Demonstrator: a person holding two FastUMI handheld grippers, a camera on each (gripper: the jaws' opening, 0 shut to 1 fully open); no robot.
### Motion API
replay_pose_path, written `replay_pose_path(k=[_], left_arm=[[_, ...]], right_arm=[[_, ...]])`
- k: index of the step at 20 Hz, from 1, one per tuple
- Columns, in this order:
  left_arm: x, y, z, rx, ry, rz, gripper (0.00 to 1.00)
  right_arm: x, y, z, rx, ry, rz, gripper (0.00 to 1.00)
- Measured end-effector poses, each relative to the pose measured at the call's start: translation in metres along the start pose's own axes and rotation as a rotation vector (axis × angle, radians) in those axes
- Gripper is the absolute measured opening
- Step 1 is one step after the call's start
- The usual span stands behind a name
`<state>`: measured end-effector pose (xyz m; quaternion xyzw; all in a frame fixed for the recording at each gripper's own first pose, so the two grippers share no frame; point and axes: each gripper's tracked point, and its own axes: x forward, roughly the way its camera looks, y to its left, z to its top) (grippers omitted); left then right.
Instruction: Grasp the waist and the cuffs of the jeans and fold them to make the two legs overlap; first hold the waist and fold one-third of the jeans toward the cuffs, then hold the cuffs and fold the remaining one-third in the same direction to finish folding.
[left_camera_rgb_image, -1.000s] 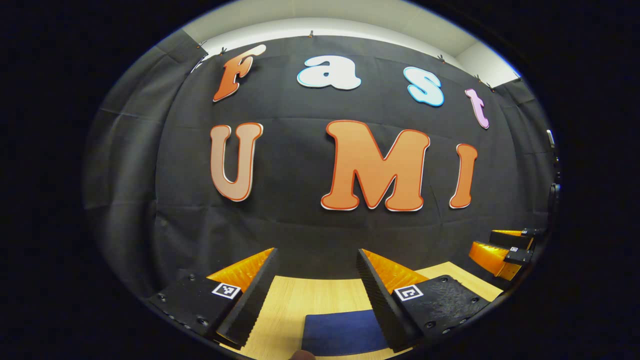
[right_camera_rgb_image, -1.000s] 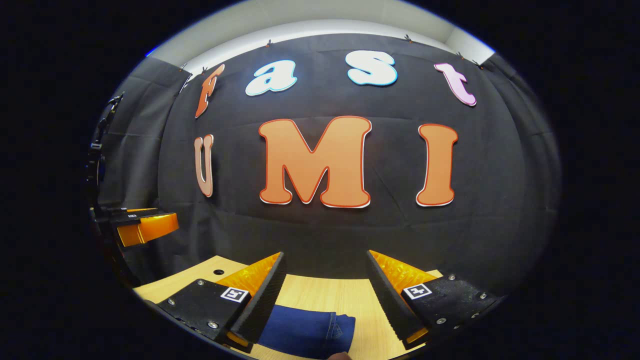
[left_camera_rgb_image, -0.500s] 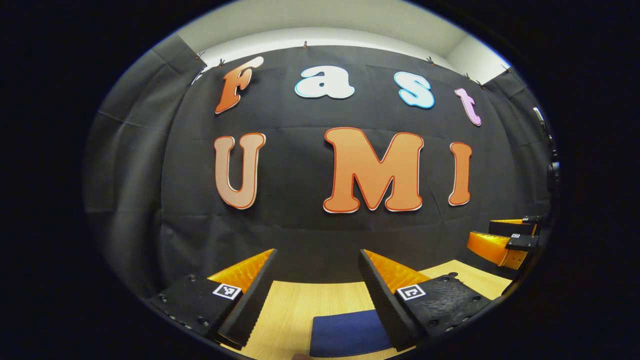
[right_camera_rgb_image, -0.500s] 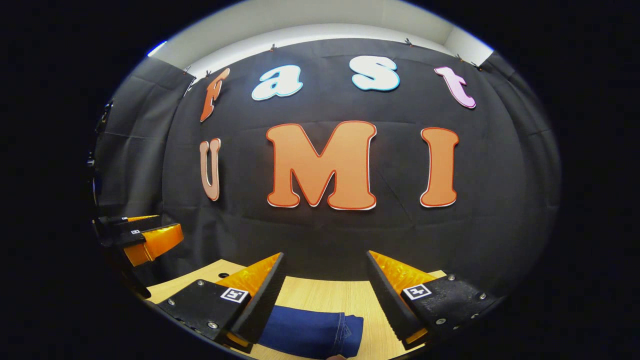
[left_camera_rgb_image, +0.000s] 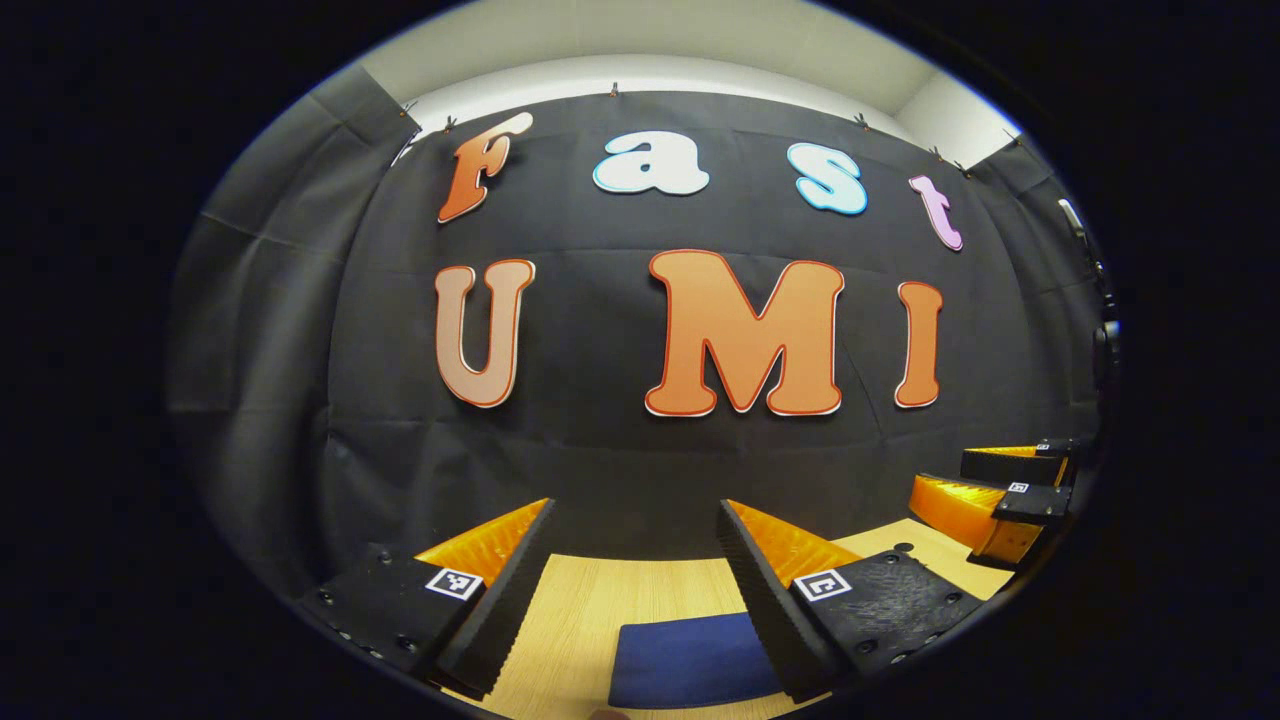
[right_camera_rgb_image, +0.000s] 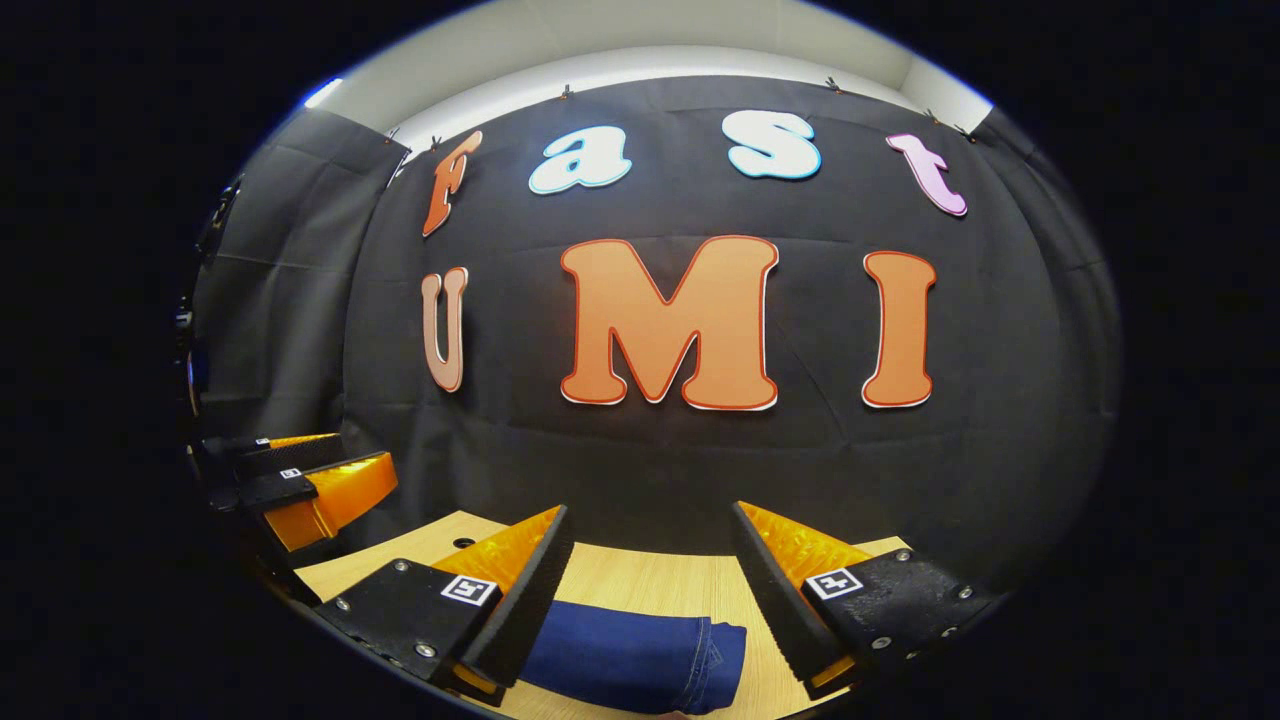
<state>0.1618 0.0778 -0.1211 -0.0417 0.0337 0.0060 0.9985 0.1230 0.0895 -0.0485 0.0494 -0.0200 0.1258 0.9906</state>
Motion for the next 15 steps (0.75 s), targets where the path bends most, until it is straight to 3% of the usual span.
replay_pose_path(k=[4, 6, 10, 15], left_arm=[[-0.004, 0.008, 0.0, -0.007, -0.005, 0.015, 0.96], [-0.006, 0.01, -0.001, -0.008, -0.002, 0.015, 0.96], [-0.008, 0.016, 0.0, -0.001, -0.016, 0.014, 0.97], [-0.008, 0.004, -0.008, -0.013, -0.007, -0.015, 0.97]], right_arm=[[0.0, 0.005, -0.003, 0.017, 0.021, 0.006, 1.0], [-0.001, 0.006, -0.001, 0.007, 0.014, -0.002, 0.96], [-0.004, 0.009, -0.002, -0.002, 0.013, -0.012, 1.0], [-0.009, 0.005, -0.007, -0.004, 0.025, -0.027, 0.96]])
